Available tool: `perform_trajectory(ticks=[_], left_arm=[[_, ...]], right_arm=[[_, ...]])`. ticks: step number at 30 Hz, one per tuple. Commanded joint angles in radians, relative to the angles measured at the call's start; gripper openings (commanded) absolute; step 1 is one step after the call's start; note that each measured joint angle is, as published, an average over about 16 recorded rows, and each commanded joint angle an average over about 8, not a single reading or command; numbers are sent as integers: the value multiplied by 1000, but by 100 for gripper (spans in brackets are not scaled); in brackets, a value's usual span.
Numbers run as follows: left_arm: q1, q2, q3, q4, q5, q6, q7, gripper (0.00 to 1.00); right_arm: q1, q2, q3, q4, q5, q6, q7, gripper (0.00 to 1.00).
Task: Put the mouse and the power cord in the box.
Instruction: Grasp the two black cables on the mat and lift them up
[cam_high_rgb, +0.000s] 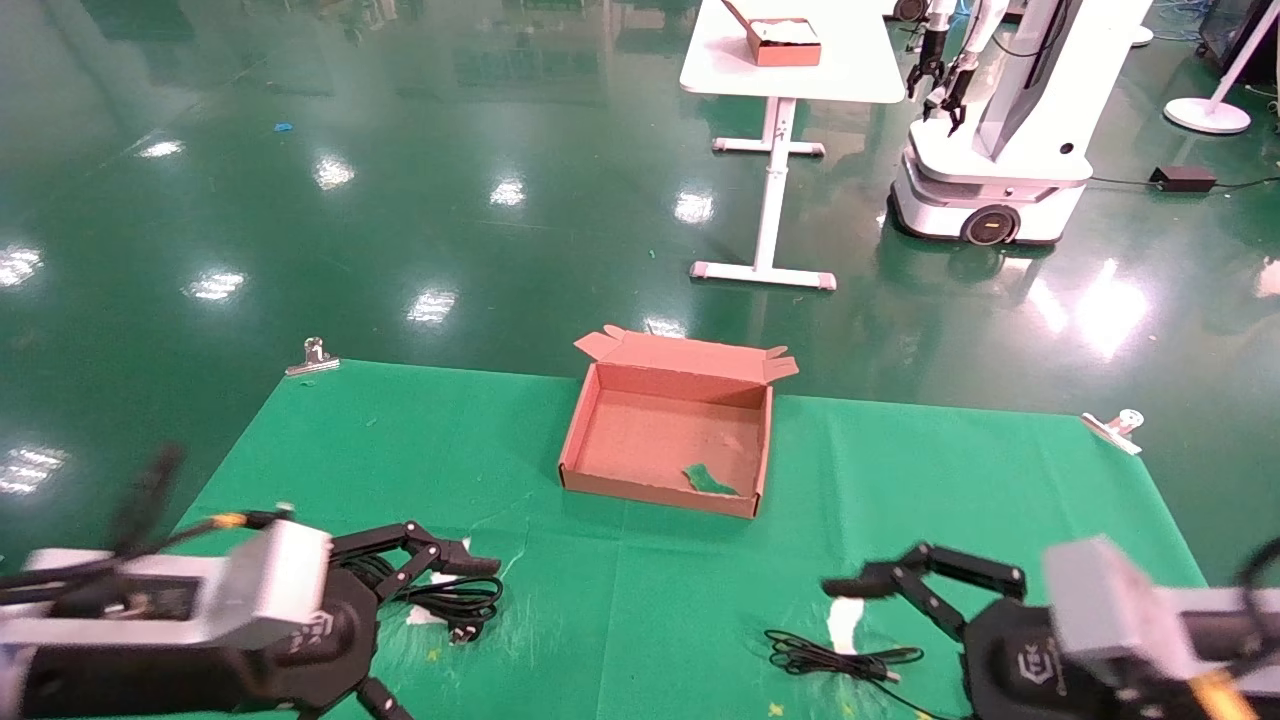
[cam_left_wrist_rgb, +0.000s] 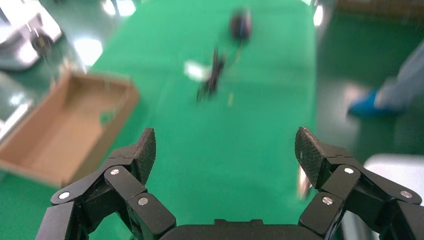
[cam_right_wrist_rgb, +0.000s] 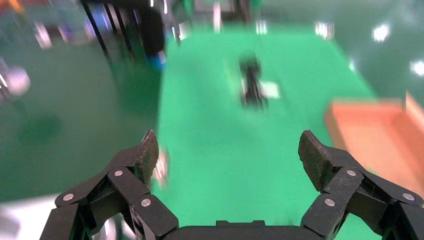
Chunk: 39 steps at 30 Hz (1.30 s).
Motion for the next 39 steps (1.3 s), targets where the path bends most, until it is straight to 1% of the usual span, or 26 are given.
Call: perform_trajectory(ticks=[1, 5, 7, 11, 15, 19, 25, 31, 39], left_arm=[[-53, 29, 47, 63, 85, 8, 49, 100], [-152, 103, 137, 221, 259, -20, 176, 100], [-191, 143, 167, 310, 323, -53, 231, 100], [-245, 218, 198, 481, 410, -174, 322, 100], [-271, 278, 214, 609, 465, -309, 388, 100], [-287, 321, 225, 695, 493, -387, 441, 100], [-305, 357, 223, 786, 494, -430, 506, 100], [-311, 368, 218, 845, 486, -441, 564, 100], [-316, 372, 213, 894, 479, -454, 614, 100]], right_arm=[[33, -5, -36, -60, -61, -7, -46, 100], [122, -67, -102, -212, -225, 50, -165, 100], [165, -109, -133, -286, -303, 84, -226, 100], [236, -204, -191, -436, -427, 150, -343, 100], [287, -295, -229, -575, -501, 208, -444, 100], [319, -367, -249, -689, -535, 251, -525, 100], [348, -434, -262, -809, -556, 292, -615, 100], [368, -464, -266, -882, -564, 312, -672, 100], [379, -471, -269, -938, -569, 322, -716, 100]])
